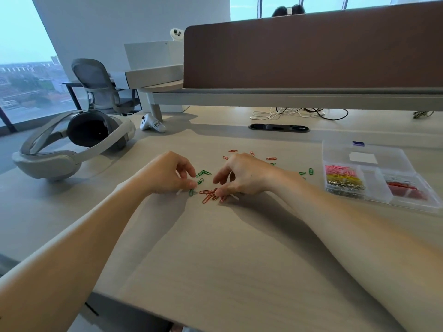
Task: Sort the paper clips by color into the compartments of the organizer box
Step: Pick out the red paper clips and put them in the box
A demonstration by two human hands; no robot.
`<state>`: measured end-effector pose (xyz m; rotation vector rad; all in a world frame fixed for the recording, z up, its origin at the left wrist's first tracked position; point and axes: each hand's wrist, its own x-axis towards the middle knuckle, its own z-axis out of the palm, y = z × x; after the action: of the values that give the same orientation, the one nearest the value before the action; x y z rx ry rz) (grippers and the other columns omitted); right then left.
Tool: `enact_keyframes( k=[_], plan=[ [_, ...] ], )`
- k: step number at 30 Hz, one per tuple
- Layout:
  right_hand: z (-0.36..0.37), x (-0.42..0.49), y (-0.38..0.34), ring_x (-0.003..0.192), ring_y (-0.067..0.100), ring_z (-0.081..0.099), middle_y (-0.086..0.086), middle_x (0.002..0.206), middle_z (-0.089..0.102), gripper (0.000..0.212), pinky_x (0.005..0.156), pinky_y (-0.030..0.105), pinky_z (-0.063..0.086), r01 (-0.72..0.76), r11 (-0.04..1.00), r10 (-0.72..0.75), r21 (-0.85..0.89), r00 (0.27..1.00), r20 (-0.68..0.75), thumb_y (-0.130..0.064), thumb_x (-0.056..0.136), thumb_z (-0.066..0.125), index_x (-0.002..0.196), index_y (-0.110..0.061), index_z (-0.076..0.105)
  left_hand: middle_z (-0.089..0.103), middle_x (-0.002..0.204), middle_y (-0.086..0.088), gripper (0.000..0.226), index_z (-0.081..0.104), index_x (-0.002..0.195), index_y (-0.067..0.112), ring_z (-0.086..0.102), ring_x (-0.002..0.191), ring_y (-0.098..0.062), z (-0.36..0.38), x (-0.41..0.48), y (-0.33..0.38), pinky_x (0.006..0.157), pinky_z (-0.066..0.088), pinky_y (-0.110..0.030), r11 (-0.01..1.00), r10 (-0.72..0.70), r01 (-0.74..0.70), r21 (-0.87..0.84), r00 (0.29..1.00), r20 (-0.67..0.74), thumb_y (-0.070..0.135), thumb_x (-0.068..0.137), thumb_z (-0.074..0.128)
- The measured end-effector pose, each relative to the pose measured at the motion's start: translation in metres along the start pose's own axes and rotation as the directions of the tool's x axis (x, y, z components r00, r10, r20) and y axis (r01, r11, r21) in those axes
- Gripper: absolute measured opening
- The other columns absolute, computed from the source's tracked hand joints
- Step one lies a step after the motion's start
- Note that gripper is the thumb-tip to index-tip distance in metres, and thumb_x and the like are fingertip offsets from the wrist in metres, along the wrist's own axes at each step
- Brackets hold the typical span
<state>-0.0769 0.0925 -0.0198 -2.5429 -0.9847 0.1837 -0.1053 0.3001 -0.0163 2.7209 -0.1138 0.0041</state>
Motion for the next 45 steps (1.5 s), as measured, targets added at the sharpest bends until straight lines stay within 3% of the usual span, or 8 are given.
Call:
enact_keyframes(
  k=[5, 11, 16, 21, 28, 38, 41, 45],
  plan=[
    [-0.013, -0.007, 0.007, 0.081, 0.008, 0.058, -0.01, 0.088, 0.067, 0.039, 0.068, 0.021, 0.041, -0.04, 0.989, 0.047, -0.144, 0.998, 0.048, -0.034, 0.072, 0.083, 0.108, -0.023, 0.073, 0.065, 0.09, 0.014, 0.045, 0.067, 0.105, 0.027, 0.056, 0.078, -0.001, 0.004, -0.007, 0.019, 0.064, 0.038, -0.013, 0.986, 0.097, -0.112, 0.12, 0.988, 0.123, 0.045, 0.066, 0.082],
    [-0.003, -0.006, 0.003, 0.069, 0.0, 0.056, -0.007, 0.081, 0.071, 0.017, 0.061, 0.011, 0.039, -0.006, 0.995, 0.005, -0.101, 1.0, -0.011, -0.019, 0.079, 0.078, 0.095, -0.022, 0.078, 0.068, 0.073, 0.013, 0.032, 0.074, 0.096, 0.024, 0.058, 0.065, 0.003, 0.014, 0.0, 0.027, 0.063, 0.041, -0.014, 0.985, 0.131, -0.142, 0.097, 0.985, 0.113, 0.034, 0.067, 0.085],
    [-0.011, -0.008, 0.008, 0.08, 0.005, 0.058, -0.011, 0.085, 0.064, 0.036, 0.071, 0.018, 0.04, -0.048, 0.998, 0.045, -0.04, 0.997, -0.059, -0.029, 0.076, 0.081, 0.109, -0.018, 0.074, 0.071, 0.078, 0.01, 0.042, 0.07, 0.108, 0.022, 0.063, 0.075, -0.005, 0.007, -0.003, 0.032, 0.078, 0.051, -0.025, 0.985, 0.137, -0.146, 0.088, 0.985, 0.104, 0.038, 0.071, 0.081],
    [-0.01, -0.007, 0.007, 0.088, 0.012, 0.058, -0.008, 0.095, 0.065, 0.051, 0.062, 0.018, 0.039, -0.046, 0.988, 0.054, -0.145, 0.997, 0.056, -0.046, 0.069, 0.082, 0.113, -0.022, 0.071, 0.065, 0.086, 0.011, 0.073, 0.067, 0.114, 0.021, 0.055, 0.083, -0.006, 0.017, -0.008, 0.04, 0.071, 0.042, -0.022, 0.979, 0.085, -0.101, 0.18, 0.992, 0.094, 0.064, 0.057, 0.077],
    [-0.002, -0.006, 0.002, 0.072, 0.006, 0.055, -0.003, 0.087, 0.07, 0.03, 0.065, 0.021, 0.044, -0.019, 0.998, 0.017, -0.066, 0.999, -0.038, -0.034, 0.073, 0.083, 0.1, -0.022, 0.077, 0.068, 0.073, 0.012, 0.03, 0.075, 0.091, 0.023, 0.058, 0.065, 0.001, 0.018, -0.005, 0.041, 0.062, 0.043, -0.013, 0.981, 0.133, -0.141, 0.136, 0.989, 0.066, 0.038, 0.066, 0.084],
    [0.004, -0.007, -0.001, 0.069, 0.011, 0.053, -0.012, 0.067, 0.056, 0.012, 0.062, 0.024, 0.042, -0.045, 0.997, 0.041, -0.066, 0.997, -0.065, -0.022, 0.075, 0.08, 0.087, -0.022, 0.077, 0.064, 0.062, 0.012, 0.023, 0.071, 0.089, 0.03, 0.053, 0.051, 0.009, 0.018, 0.001, 0.046, 0.051, 0.036, -0.006, 0.979, 0.142, -0.16, 0.128, 0.98, 0.142, 0.022, 0.071, 0.081],
    [0.008, -0.006, -0.001, 0.075, 0.015, 0.057, -0.01, 0.069, 0.058, 0.009, 0.067, 0.027, 0.047, -0.065, 0.995, 0.058, -0.08, 0.995, -0.079, -0.023, 0.075, 0.079, 0.084, -0.024, 0.076, 0.062, 0.064, 0.011, 0.02, 0.066, 0.068, 0.033, 0.052, 0.055, 0.001, 0.019, 0.002, 0.047, 0.056, 0.04, -0.015, 0.981, 0.125, -0.144, 0.127, 0.981, 0.149, 0.02, 0.071, 0.081],
    [0.01, -0.008, -0.003, 0.081, 0.017, 0.059, -0.005, 0.078, 0.065, 0.006, 0.072, 0.03, 0.051, -0.082, 0.993, 0.074, -0.09, 0.993, -0.091, -0.022, 0.077, 0.078, 0.079, -0.026, 0.073, 0.06, 0.065, 0.01, 0.01, 0.069, 0.074, 0.027, 0.051, 0.062, -0.004, 0.022, -0.003, 0.048, 0.065, 0.042, -0.022, 0.977, 0.134, -0.154, 0.145, 0.981, 0.14, 0.021, 0.076, 0.077]
  ],
)
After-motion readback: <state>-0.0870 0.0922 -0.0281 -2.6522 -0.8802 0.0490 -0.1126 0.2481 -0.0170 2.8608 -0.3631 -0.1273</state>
